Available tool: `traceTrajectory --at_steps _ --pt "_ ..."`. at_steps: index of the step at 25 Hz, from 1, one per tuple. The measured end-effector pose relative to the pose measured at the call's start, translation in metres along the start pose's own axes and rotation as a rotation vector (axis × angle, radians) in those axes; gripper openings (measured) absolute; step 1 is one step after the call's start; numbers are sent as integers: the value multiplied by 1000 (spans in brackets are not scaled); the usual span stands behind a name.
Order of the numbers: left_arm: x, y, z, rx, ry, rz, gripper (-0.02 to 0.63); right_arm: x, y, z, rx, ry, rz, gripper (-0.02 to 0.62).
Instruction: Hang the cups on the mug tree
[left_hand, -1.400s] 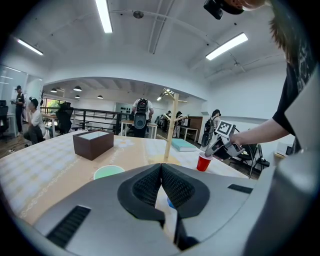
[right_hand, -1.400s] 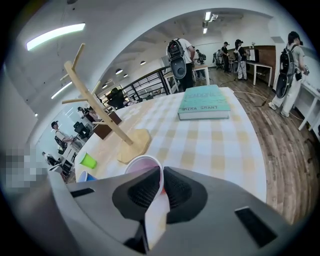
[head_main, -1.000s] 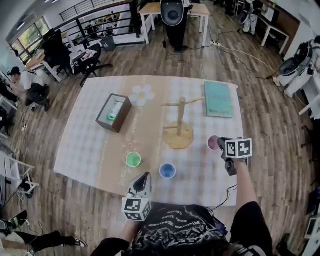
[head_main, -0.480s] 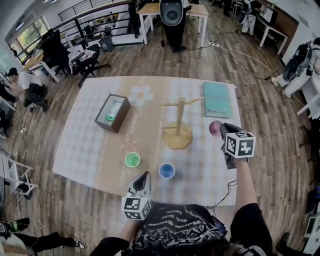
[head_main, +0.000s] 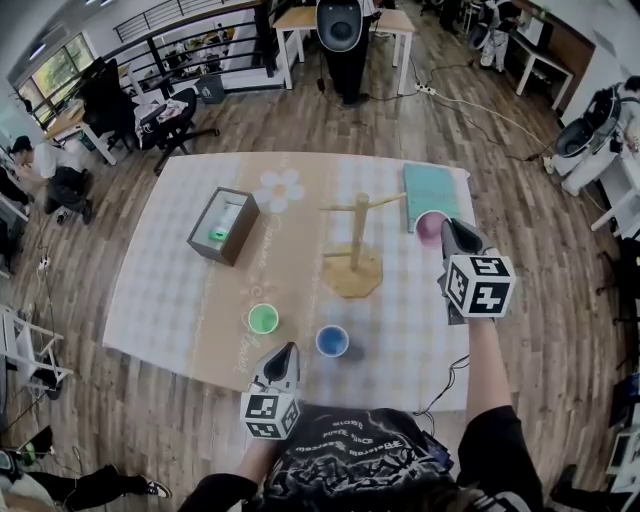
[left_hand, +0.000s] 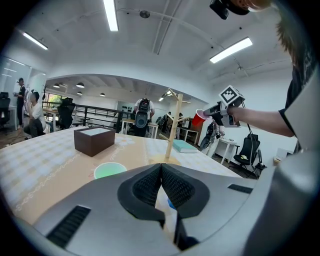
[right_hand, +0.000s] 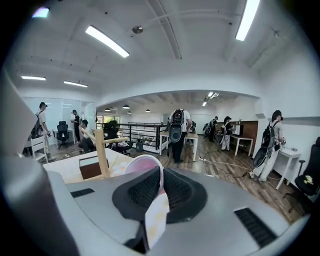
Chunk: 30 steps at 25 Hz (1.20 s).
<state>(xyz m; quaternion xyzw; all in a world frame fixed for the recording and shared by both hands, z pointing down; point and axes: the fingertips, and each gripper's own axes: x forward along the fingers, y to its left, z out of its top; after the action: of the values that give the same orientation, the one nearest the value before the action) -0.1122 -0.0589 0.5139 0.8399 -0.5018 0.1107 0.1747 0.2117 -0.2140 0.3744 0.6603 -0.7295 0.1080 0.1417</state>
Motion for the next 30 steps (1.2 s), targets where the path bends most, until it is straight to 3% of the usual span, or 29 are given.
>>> traceTrajectory --at_steps 17,30 --pt "-7 9 0 -5 -3 21 20 3 13 45 -171 -109 -217 32" --pt "-4 13 -5 -10 4 29 20 8 34 62 -261 -163 -261 32"
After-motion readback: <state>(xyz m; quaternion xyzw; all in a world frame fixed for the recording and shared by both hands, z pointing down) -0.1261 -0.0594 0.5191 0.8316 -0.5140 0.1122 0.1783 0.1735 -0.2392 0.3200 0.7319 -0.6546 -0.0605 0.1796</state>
